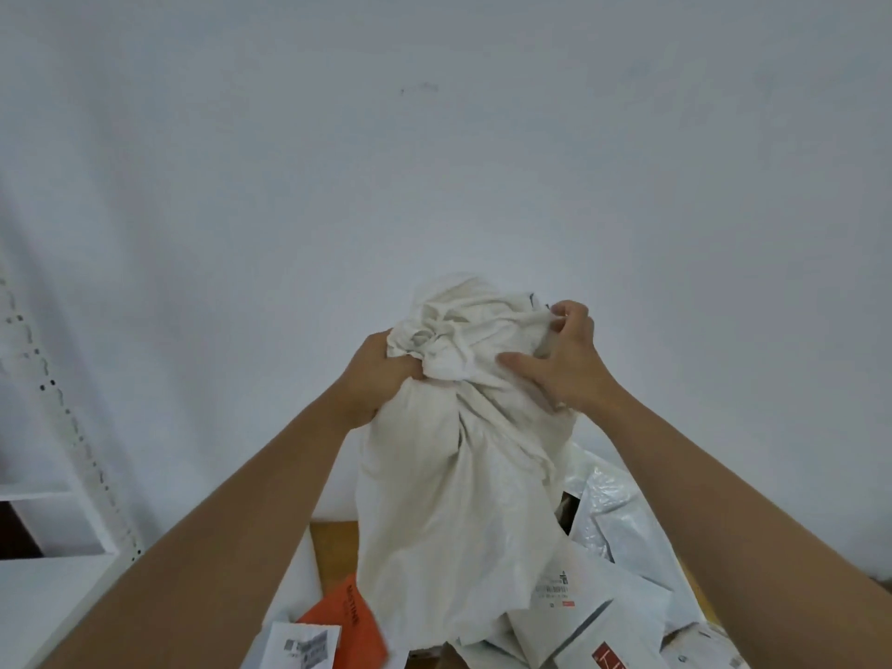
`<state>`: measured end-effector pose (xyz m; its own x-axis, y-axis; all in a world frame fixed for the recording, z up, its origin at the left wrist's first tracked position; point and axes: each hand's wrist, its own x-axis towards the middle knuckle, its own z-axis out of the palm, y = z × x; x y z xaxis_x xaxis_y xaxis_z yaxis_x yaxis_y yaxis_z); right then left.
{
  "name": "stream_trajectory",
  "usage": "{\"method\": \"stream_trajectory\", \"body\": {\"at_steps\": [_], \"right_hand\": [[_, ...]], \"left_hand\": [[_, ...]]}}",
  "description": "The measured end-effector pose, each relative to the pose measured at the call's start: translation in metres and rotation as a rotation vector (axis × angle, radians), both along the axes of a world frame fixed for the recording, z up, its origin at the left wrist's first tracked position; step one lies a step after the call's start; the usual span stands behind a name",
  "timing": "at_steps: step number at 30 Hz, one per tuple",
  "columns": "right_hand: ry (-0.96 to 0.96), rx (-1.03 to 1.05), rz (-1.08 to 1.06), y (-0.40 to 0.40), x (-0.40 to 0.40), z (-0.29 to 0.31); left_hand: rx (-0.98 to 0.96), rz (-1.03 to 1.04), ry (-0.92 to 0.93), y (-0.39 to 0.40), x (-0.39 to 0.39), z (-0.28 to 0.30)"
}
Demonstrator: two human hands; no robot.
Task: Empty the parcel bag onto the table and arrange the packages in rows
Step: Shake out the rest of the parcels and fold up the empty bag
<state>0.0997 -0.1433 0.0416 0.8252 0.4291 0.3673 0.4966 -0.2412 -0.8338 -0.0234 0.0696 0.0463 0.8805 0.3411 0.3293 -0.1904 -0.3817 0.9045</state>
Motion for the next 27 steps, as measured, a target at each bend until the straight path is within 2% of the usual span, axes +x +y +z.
{"method": "stream_trajectory", "body": {"at_steps": [3, 7, 9, 11, 12, 15, 19, 24, 27], "right_hand": [[-0.018, -0.264, 0.065, -0.004, 0.015, -0.007], [-0.214, -0.701, 0.027, -0.001, 0.015, -0.012], [-0.385, -0.718, 0.046, -0.005, 0.014, -0.013], [-0.505, -0.703, 0.163, -0.008, 0.01, -0.011], [-0.489, -0.691, 0.227, -0.008, 0.006, -0.008], [-0.271, -0.62, 0.37, -0.008, -0.007, -0.003], [-0.06, -0.602, 0.418, -0.009, 0.0, -0.013], [-0.004, -0.604, 0.435, -0.015, 0.004, -0.012], [0.042, -0.623, 0.518, -0.009, -0.001, -0.006]], "left_hand": [[-0.048, -0.088, 0.045, -0.002, -0.004, 0.001], [0.082, -0.206, 0.134, -0.003, -0.007, 0.004], [0.133, -0.232, 0.185, 0.0, -0.013, 0.008], [0.147, -0.275, 0.222, 0.0, -0.019, 0.013], [0.152, -0.284, 0.234, 0.0, -0.021, 0.016], [0.232, -0.307, 0.259, -0.002, -0.024, 0.025], [0.327, -0.242, 0.245, 0.0, -0.025, 0.026], [0.209, -0.176, 0.226, 0.018, -0.034, 0.023], [0.198, -0.135, 0.225, 0.017, -0.032, 0.018]]}}
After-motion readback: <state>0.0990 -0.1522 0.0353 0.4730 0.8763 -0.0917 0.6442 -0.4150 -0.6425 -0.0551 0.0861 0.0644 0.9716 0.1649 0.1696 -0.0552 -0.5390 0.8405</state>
